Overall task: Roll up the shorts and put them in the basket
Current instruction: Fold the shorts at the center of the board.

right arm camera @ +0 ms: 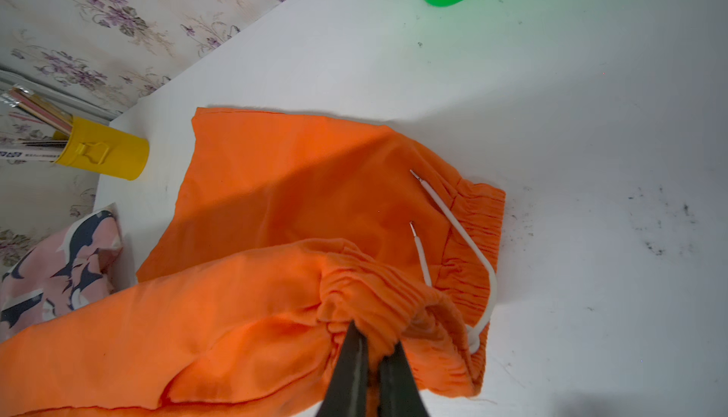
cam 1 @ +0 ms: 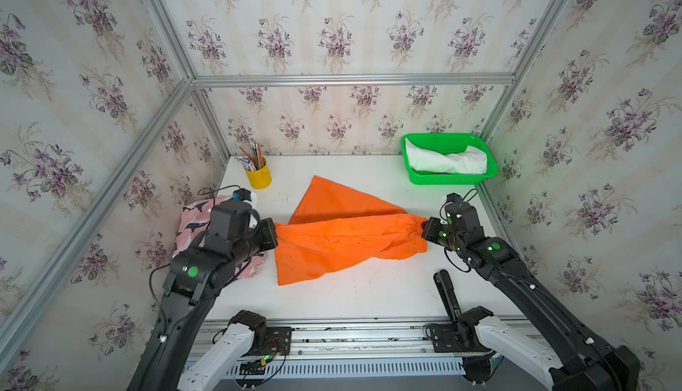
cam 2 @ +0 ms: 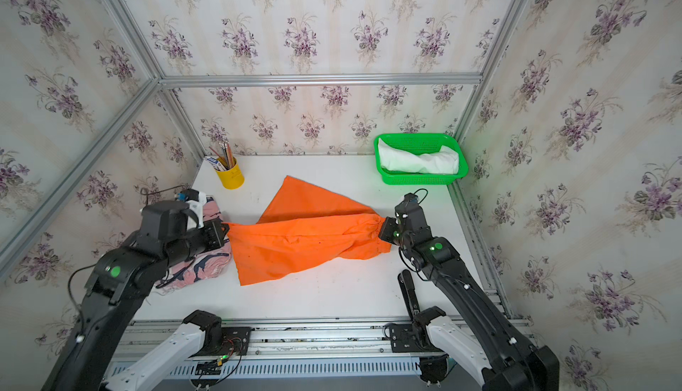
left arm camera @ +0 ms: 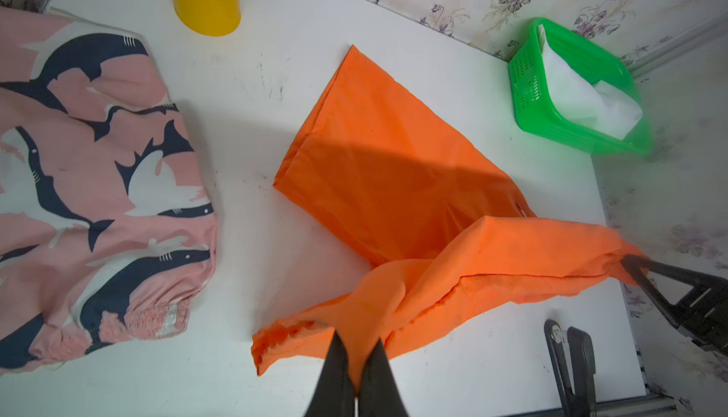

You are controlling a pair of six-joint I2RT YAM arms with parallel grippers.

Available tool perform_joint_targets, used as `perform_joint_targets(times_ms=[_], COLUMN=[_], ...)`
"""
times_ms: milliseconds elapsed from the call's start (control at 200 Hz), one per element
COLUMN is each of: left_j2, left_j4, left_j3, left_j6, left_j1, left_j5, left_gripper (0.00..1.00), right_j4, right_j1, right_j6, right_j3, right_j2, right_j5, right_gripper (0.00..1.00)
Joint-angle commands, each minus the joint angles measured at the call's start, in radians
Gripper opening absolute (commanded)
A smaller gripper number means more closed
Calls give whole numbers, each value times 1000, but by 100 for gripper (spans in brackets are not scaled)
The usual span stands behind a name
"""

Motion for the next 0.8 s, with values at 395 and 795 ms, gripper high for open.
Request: perform_joint_targets(times_ms=[395,795], left_j2=[1042,980], left_j4=[-46,-70], left_j3=[752,707], left_j6=[191,199], left_j1=[-5,-76], left_j5=[49,-81], left_gripper=[20,60], right_j4=[180,18], right_j1=[-118,-119], right_j6=[46,-66], right_j3=[77,173], right_j2=[476,494], right_j5=[120,212], right_gripper=[0,63])
